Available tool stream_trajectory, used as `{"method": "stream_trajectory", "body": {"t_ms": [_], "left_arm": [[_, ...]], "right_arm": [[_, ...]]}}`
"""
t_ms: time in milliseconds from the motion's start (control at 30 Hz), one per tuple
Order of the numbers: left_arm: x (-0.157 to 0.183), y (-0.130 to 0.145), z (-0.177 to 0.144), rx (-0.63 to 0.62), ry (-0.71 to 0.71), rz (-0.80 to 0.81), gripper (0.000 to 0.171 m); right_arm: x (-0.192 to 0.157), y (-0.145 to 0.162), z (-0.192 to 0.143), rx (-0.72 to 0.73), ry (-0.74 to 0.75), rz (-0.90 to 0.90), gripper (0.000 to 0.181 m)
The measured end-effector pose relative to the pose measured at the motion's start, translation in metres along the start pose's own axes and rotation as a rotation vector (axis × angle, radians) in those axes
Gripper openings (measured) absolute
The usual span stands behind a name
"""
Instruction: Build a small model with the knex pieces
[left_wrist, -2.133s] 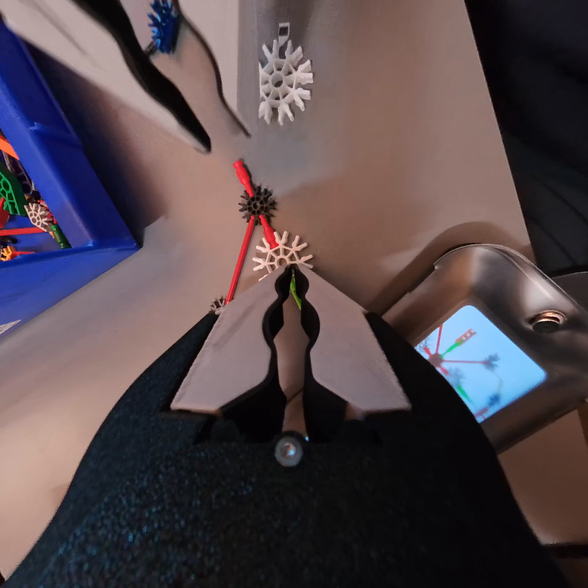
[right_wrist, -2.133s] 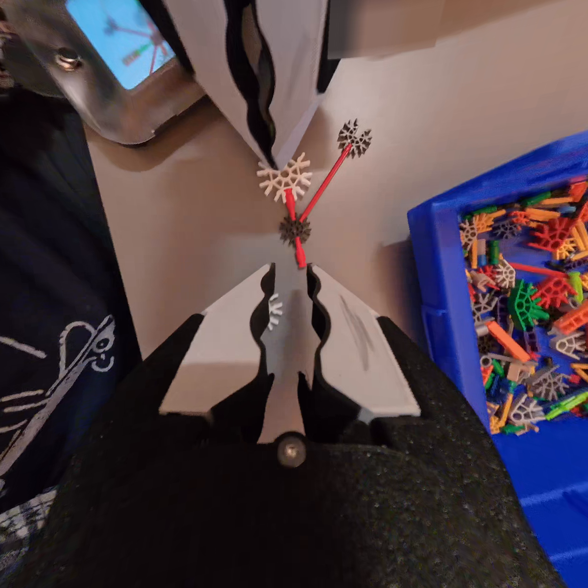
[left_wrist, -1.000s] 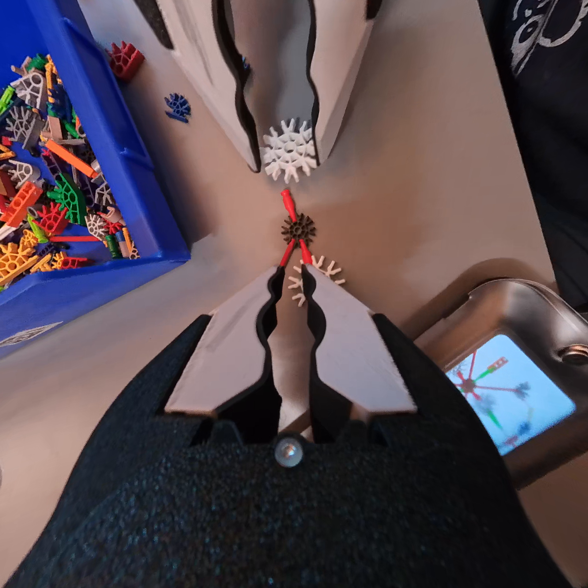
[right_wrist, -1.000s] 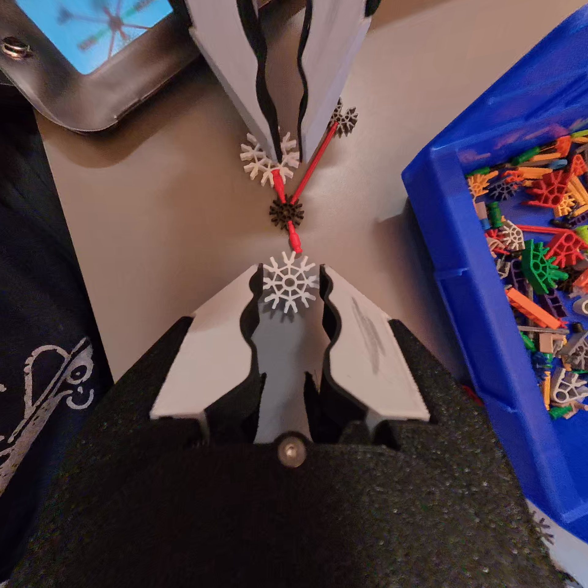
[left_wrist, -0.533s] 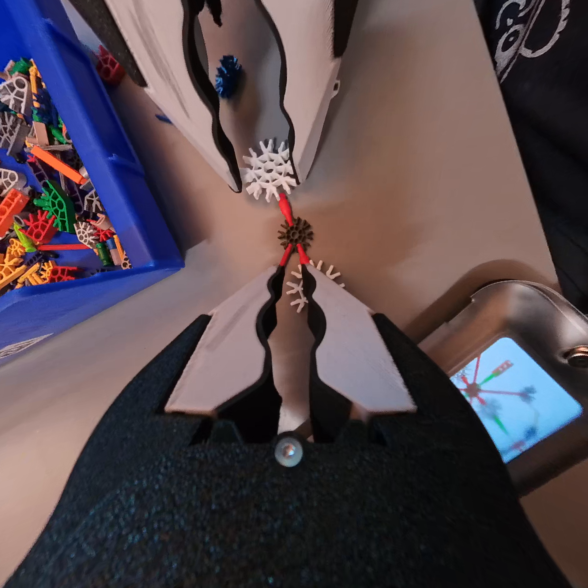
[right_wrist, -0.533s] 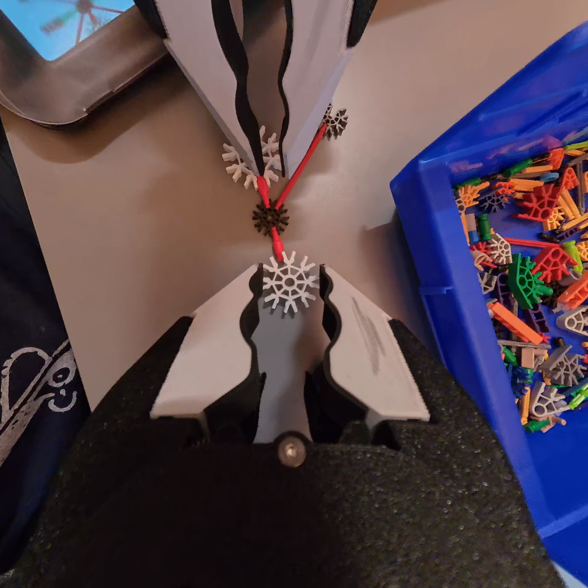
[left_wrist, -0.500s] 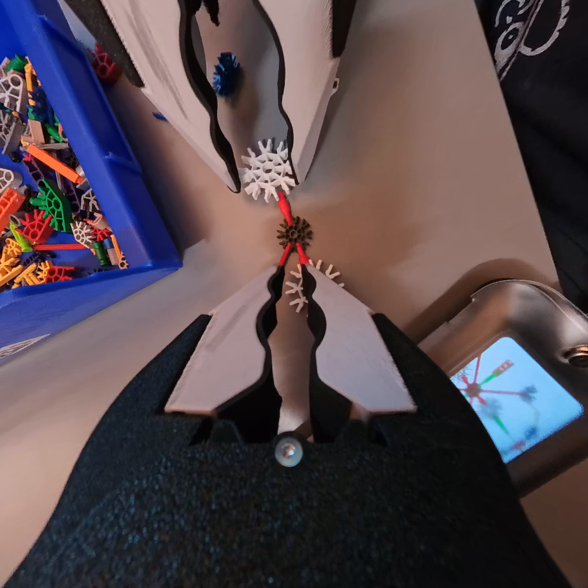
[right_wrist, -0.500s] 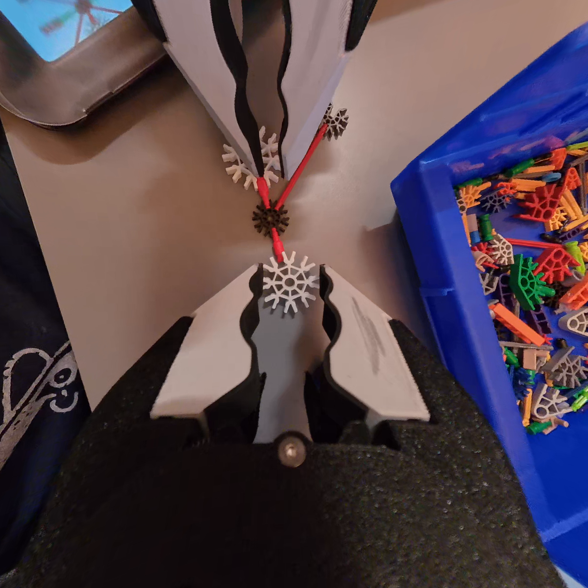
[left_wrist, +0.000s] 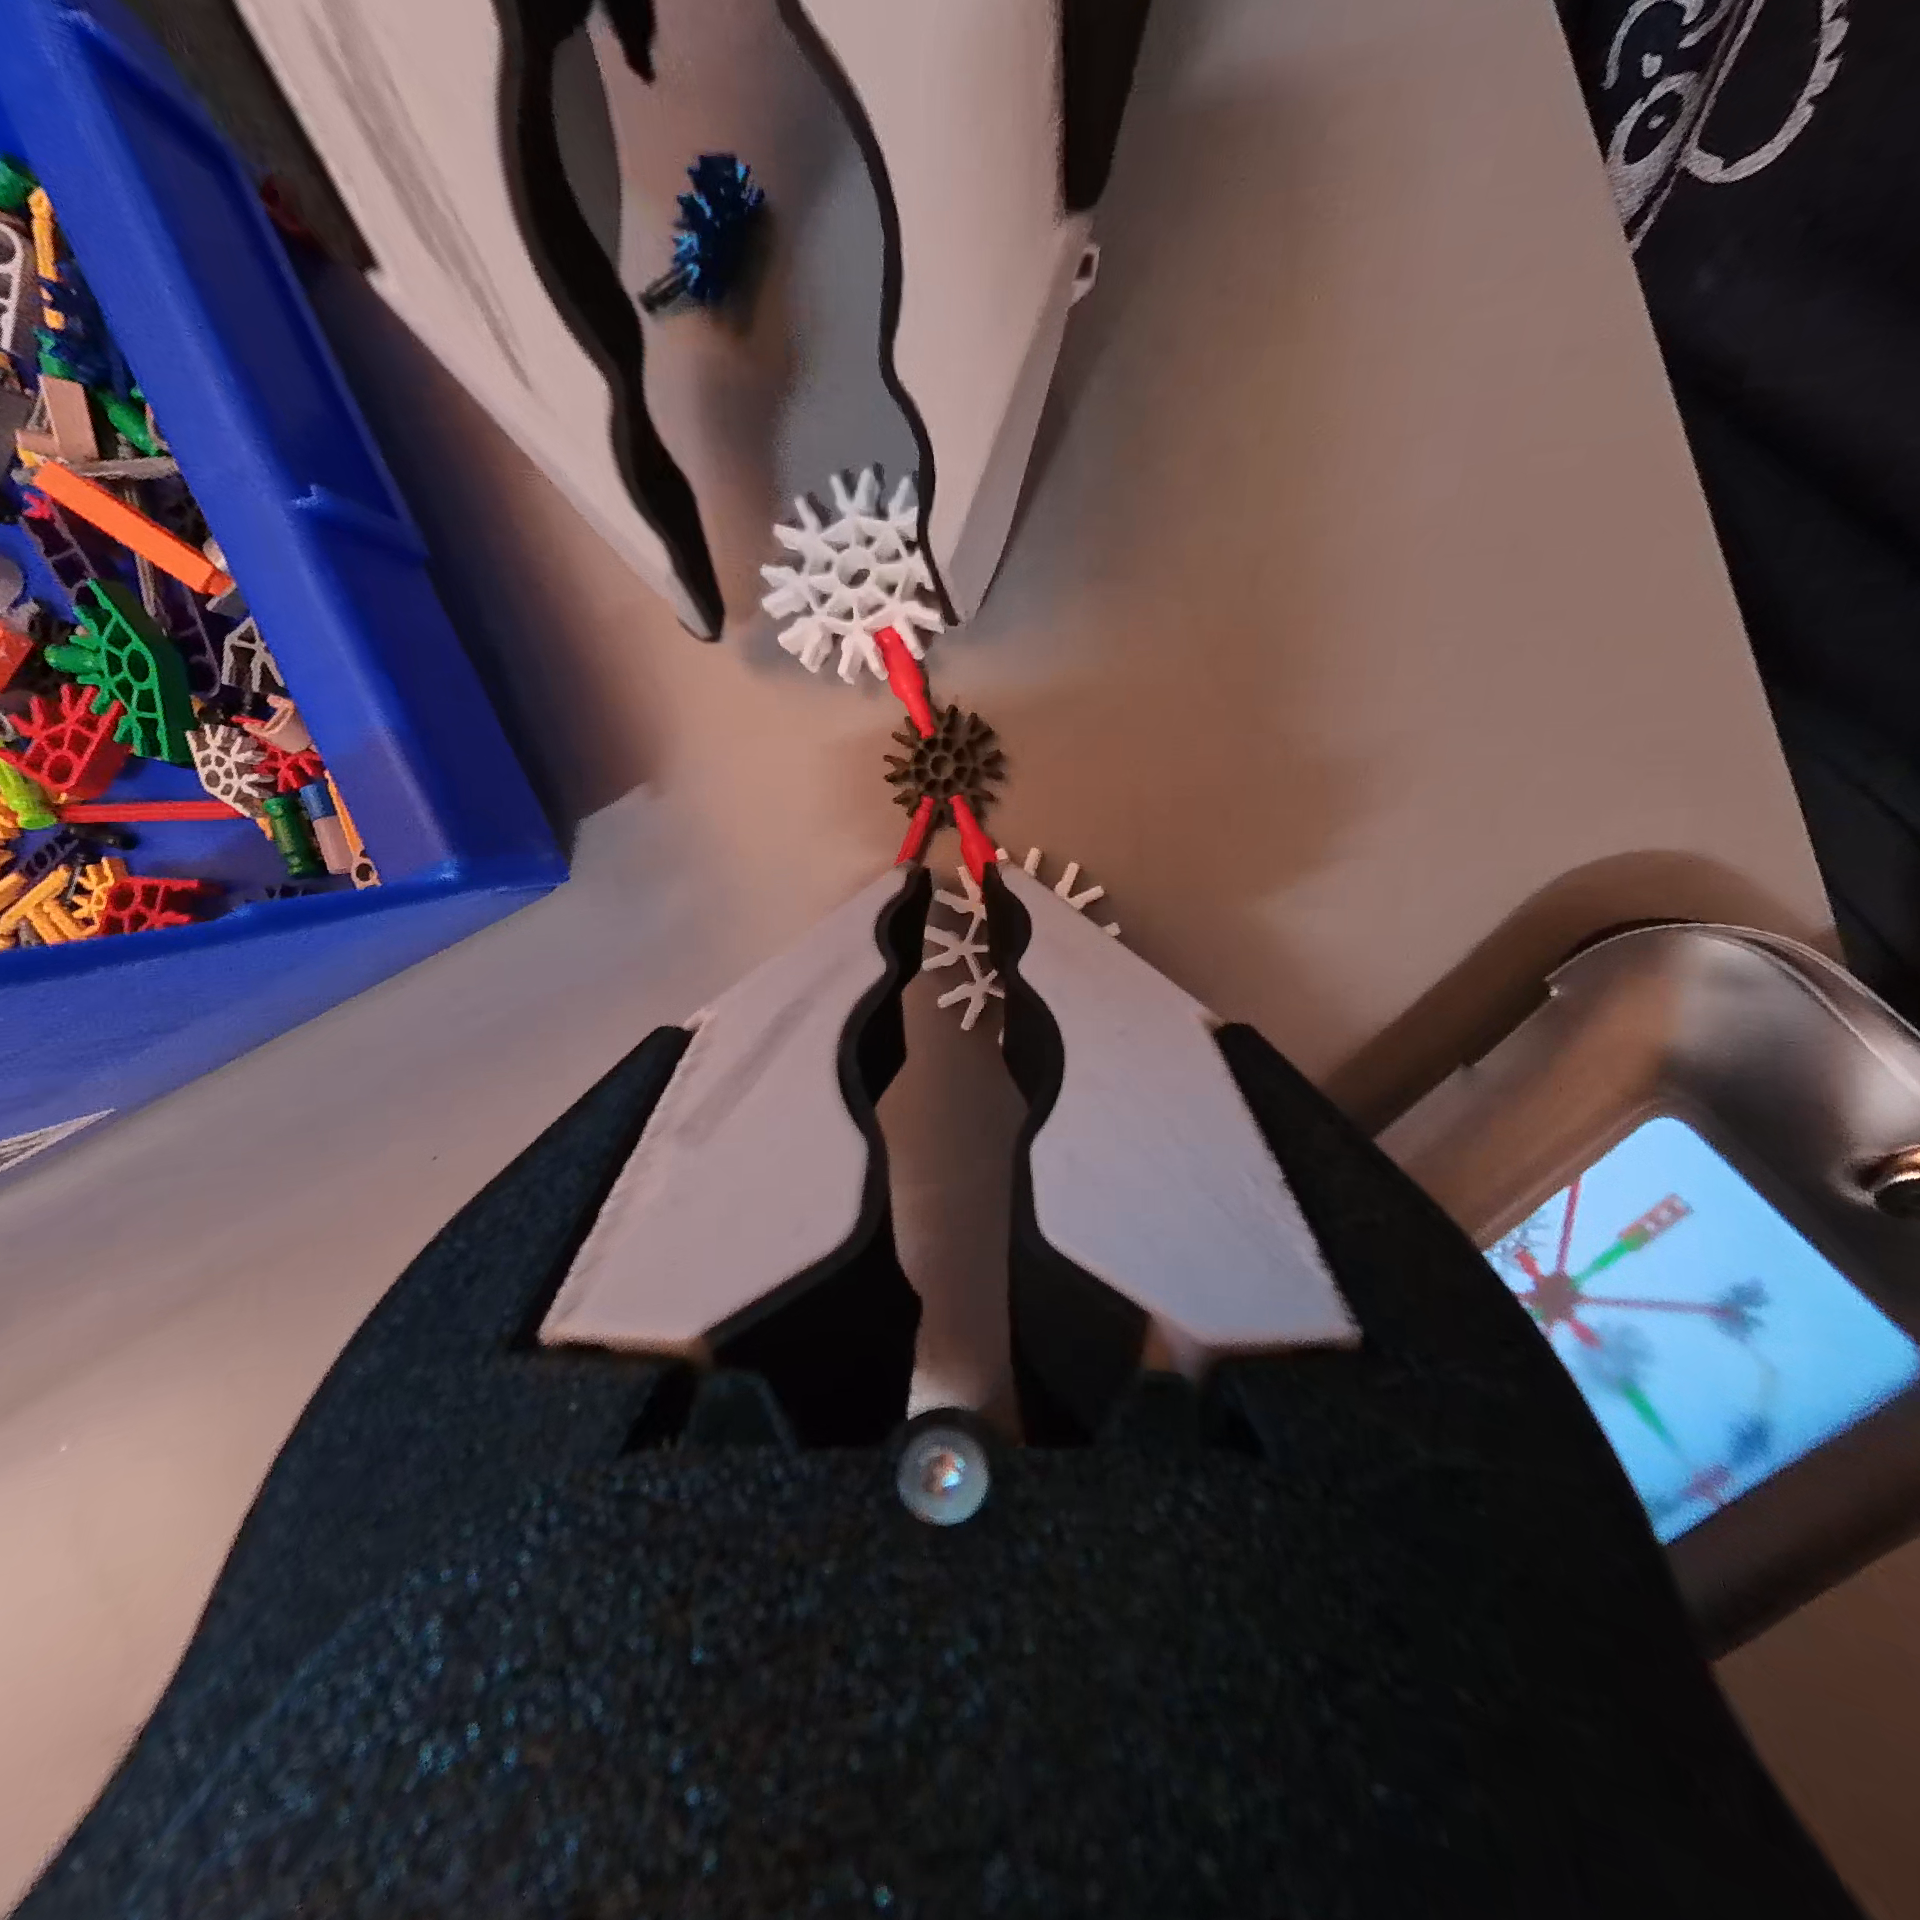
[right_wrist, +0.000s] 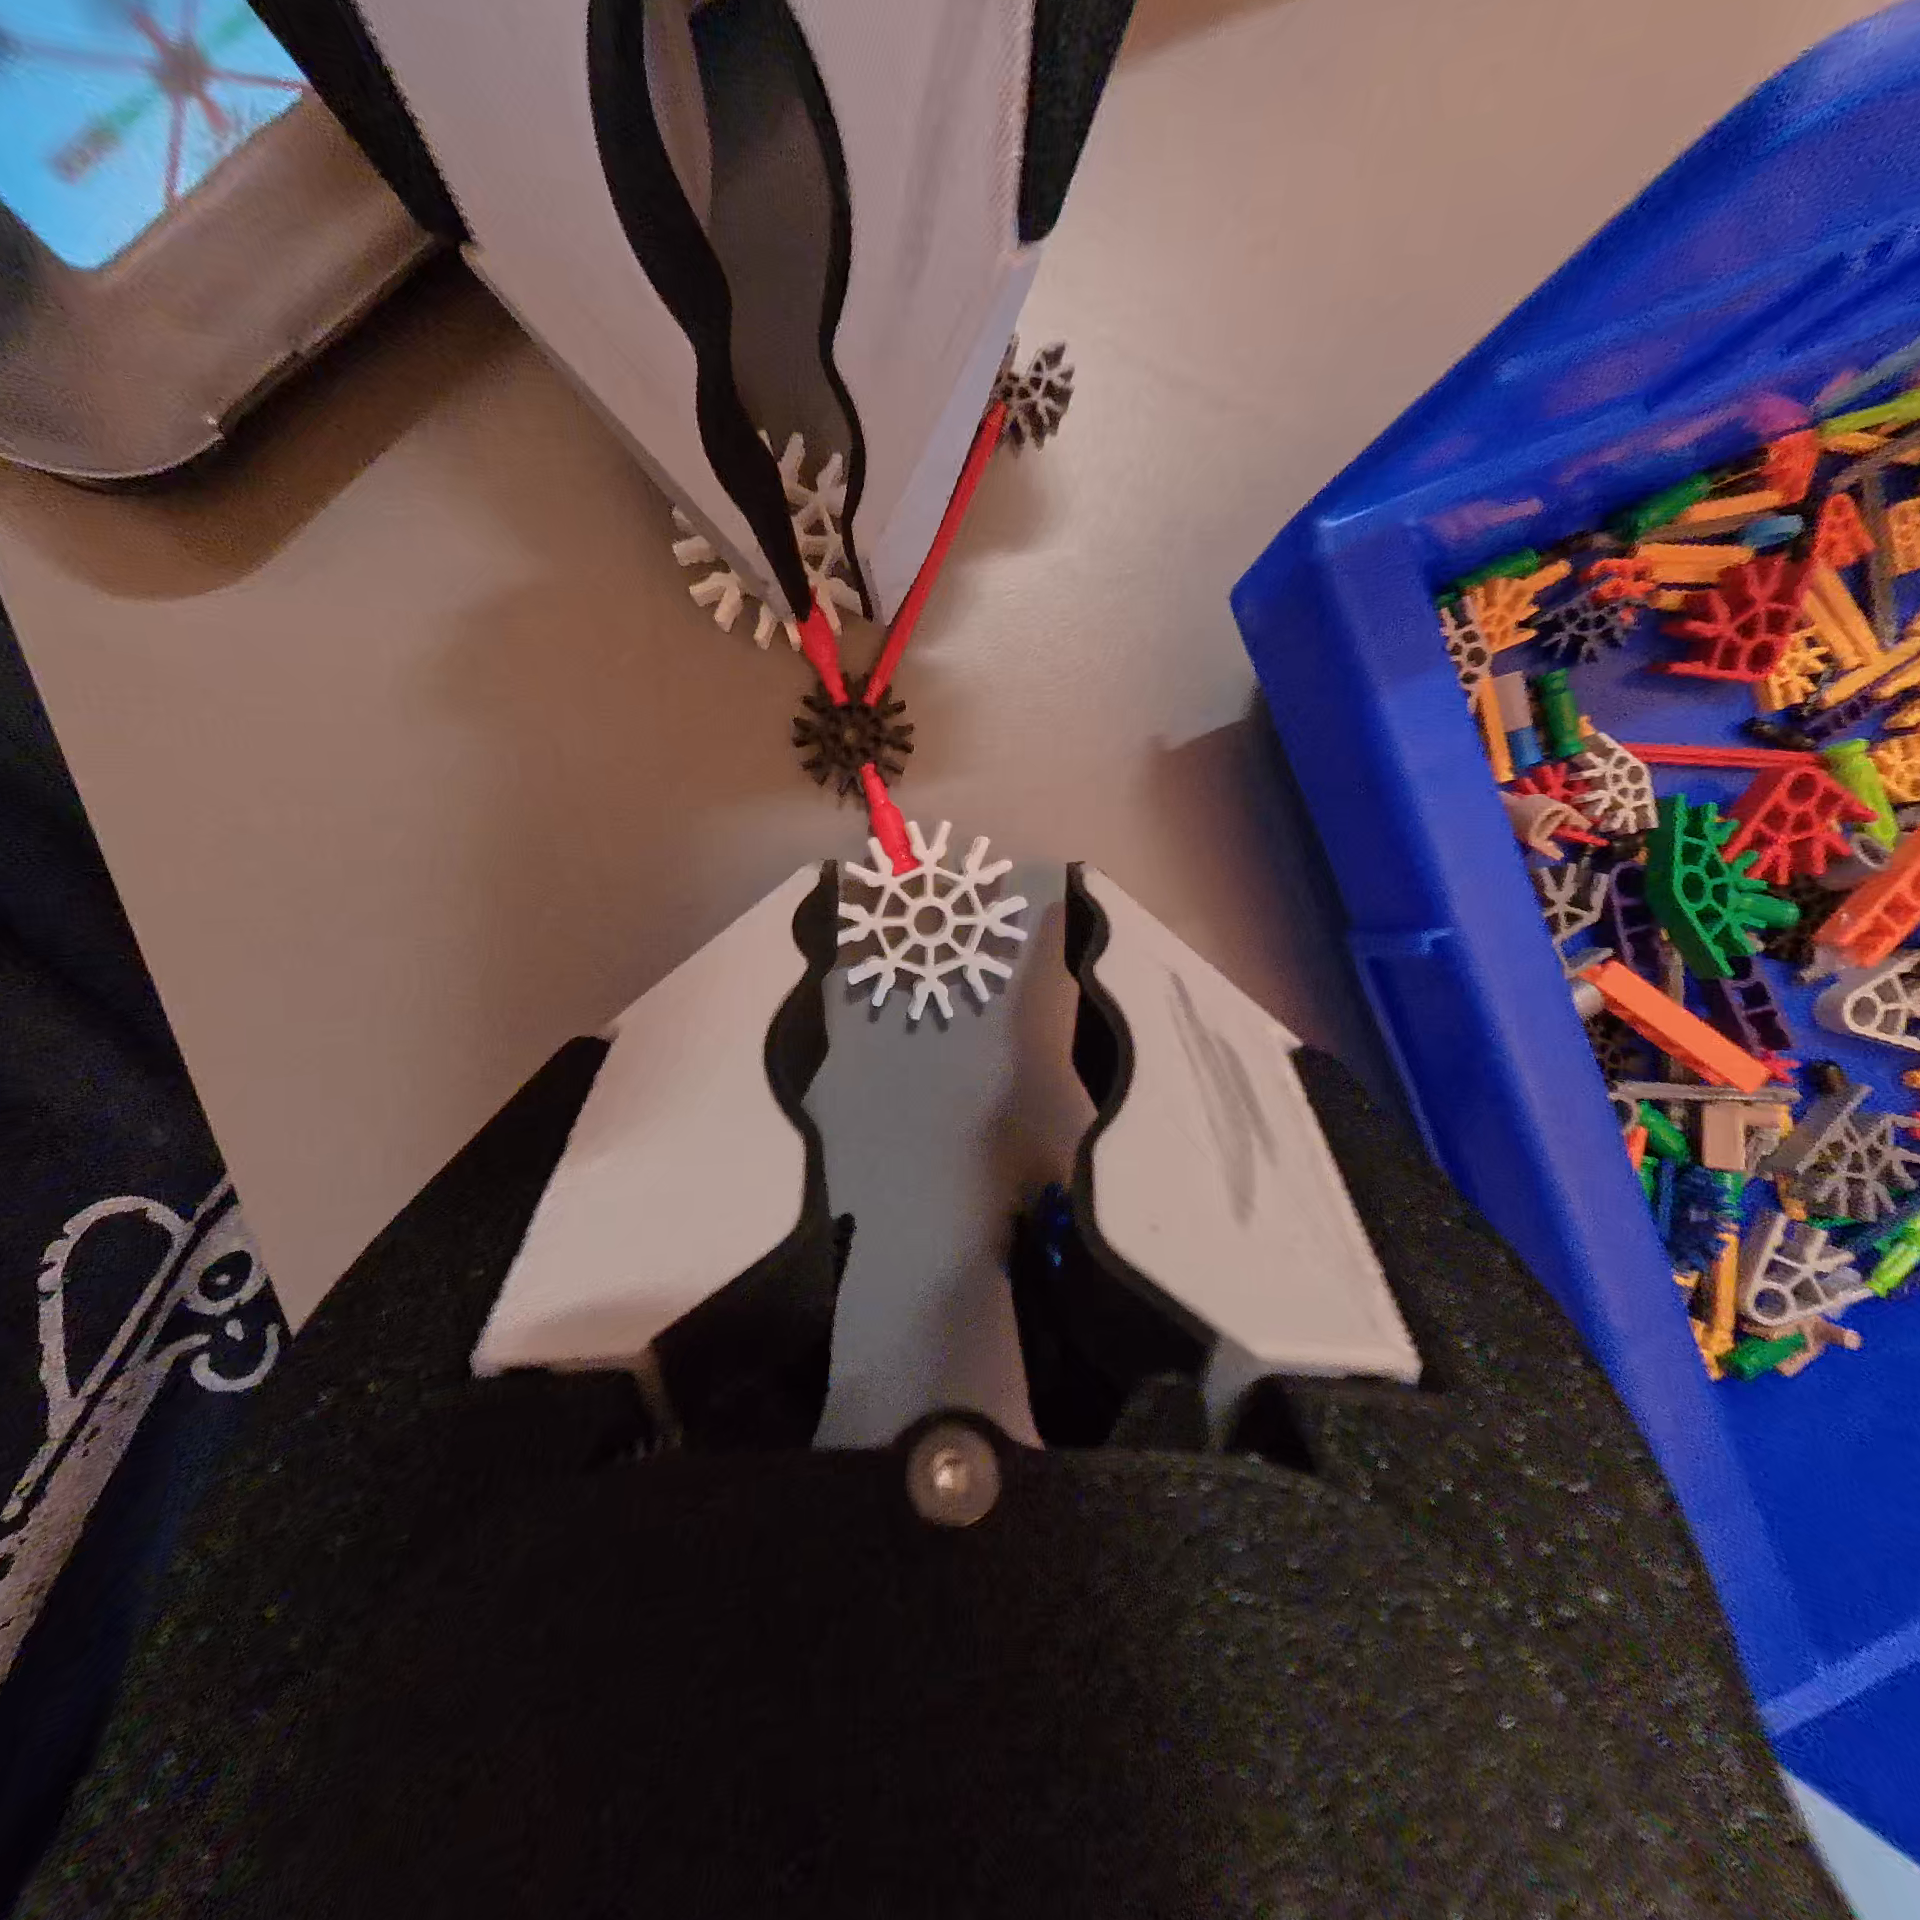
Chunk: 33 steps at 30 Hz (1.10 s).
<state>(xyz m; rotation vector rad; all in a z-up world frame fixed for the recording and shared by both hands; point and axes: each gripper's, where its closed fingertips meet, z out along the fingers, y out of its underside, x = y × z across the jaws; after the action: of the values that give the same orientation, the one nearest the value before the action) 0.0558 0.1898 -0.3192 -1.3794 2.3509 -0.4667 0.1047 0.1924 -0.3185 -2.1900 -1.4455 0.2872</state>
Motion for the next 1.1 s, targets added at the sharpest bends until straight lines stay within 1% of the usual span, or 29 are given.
{"method": "stream_trajectory", "body": {"t_ms": [67,100,200,233,333,533,567,733,1100], "left_arm": [[0.0,-0.002,-0.002,0.015,-0.005,-0.004,0.01],[-0.001,-0.003,-0.003,0.022,-0.009,-0.004,0.01],[0.0,-0.012,-0.006,0.057,-0.007,-0.001,0.009],[0.001,-0.016,-0.007,0.072,-0.003,0.0,0.008],[0.001,-0.024,-0.003,0.087,-0.001,0.007,0.004],[0.005,-0.018,0.012,0.053,0.011,0.001,0.003],[0.005,-0.019,0.012,0.063,0.01,-0.002,0.0],[0.006,-0.018,0.012,0.07,0.006,-0.006,0.0],[0.006,-0.018,0.013,0.105,-0.008,0.002,0.0]], "right_arm": [[0.001,-0.003,-0.006,0.024,0.001,0.005,0.046],[0.001,-0.006,-0.01,0.038,0.008,-0.002,0.043],[0.0,-0.01,-0.018,0.054,-0.008,-0.028,0.005],[-0.001,-0.009,-0.018,0.048,-0.013,-0.037,0.001],[-0.003,-0.007,-0.011,0.025,-0.033,-0.057,0.0],[-0.006,-0.004,-0.001,-0.005,-0.046,-0.081,0.0],[-0.006,-0.004,-0.001,-0.009,-0.047,-0.082,0.0],[-0.008,-0.003,-0.001,-0.01,-0.052,-0.093,0.0],[-0.008,-0.002,0.002,-0.089,-0.038,-0.171,0.0]]}}
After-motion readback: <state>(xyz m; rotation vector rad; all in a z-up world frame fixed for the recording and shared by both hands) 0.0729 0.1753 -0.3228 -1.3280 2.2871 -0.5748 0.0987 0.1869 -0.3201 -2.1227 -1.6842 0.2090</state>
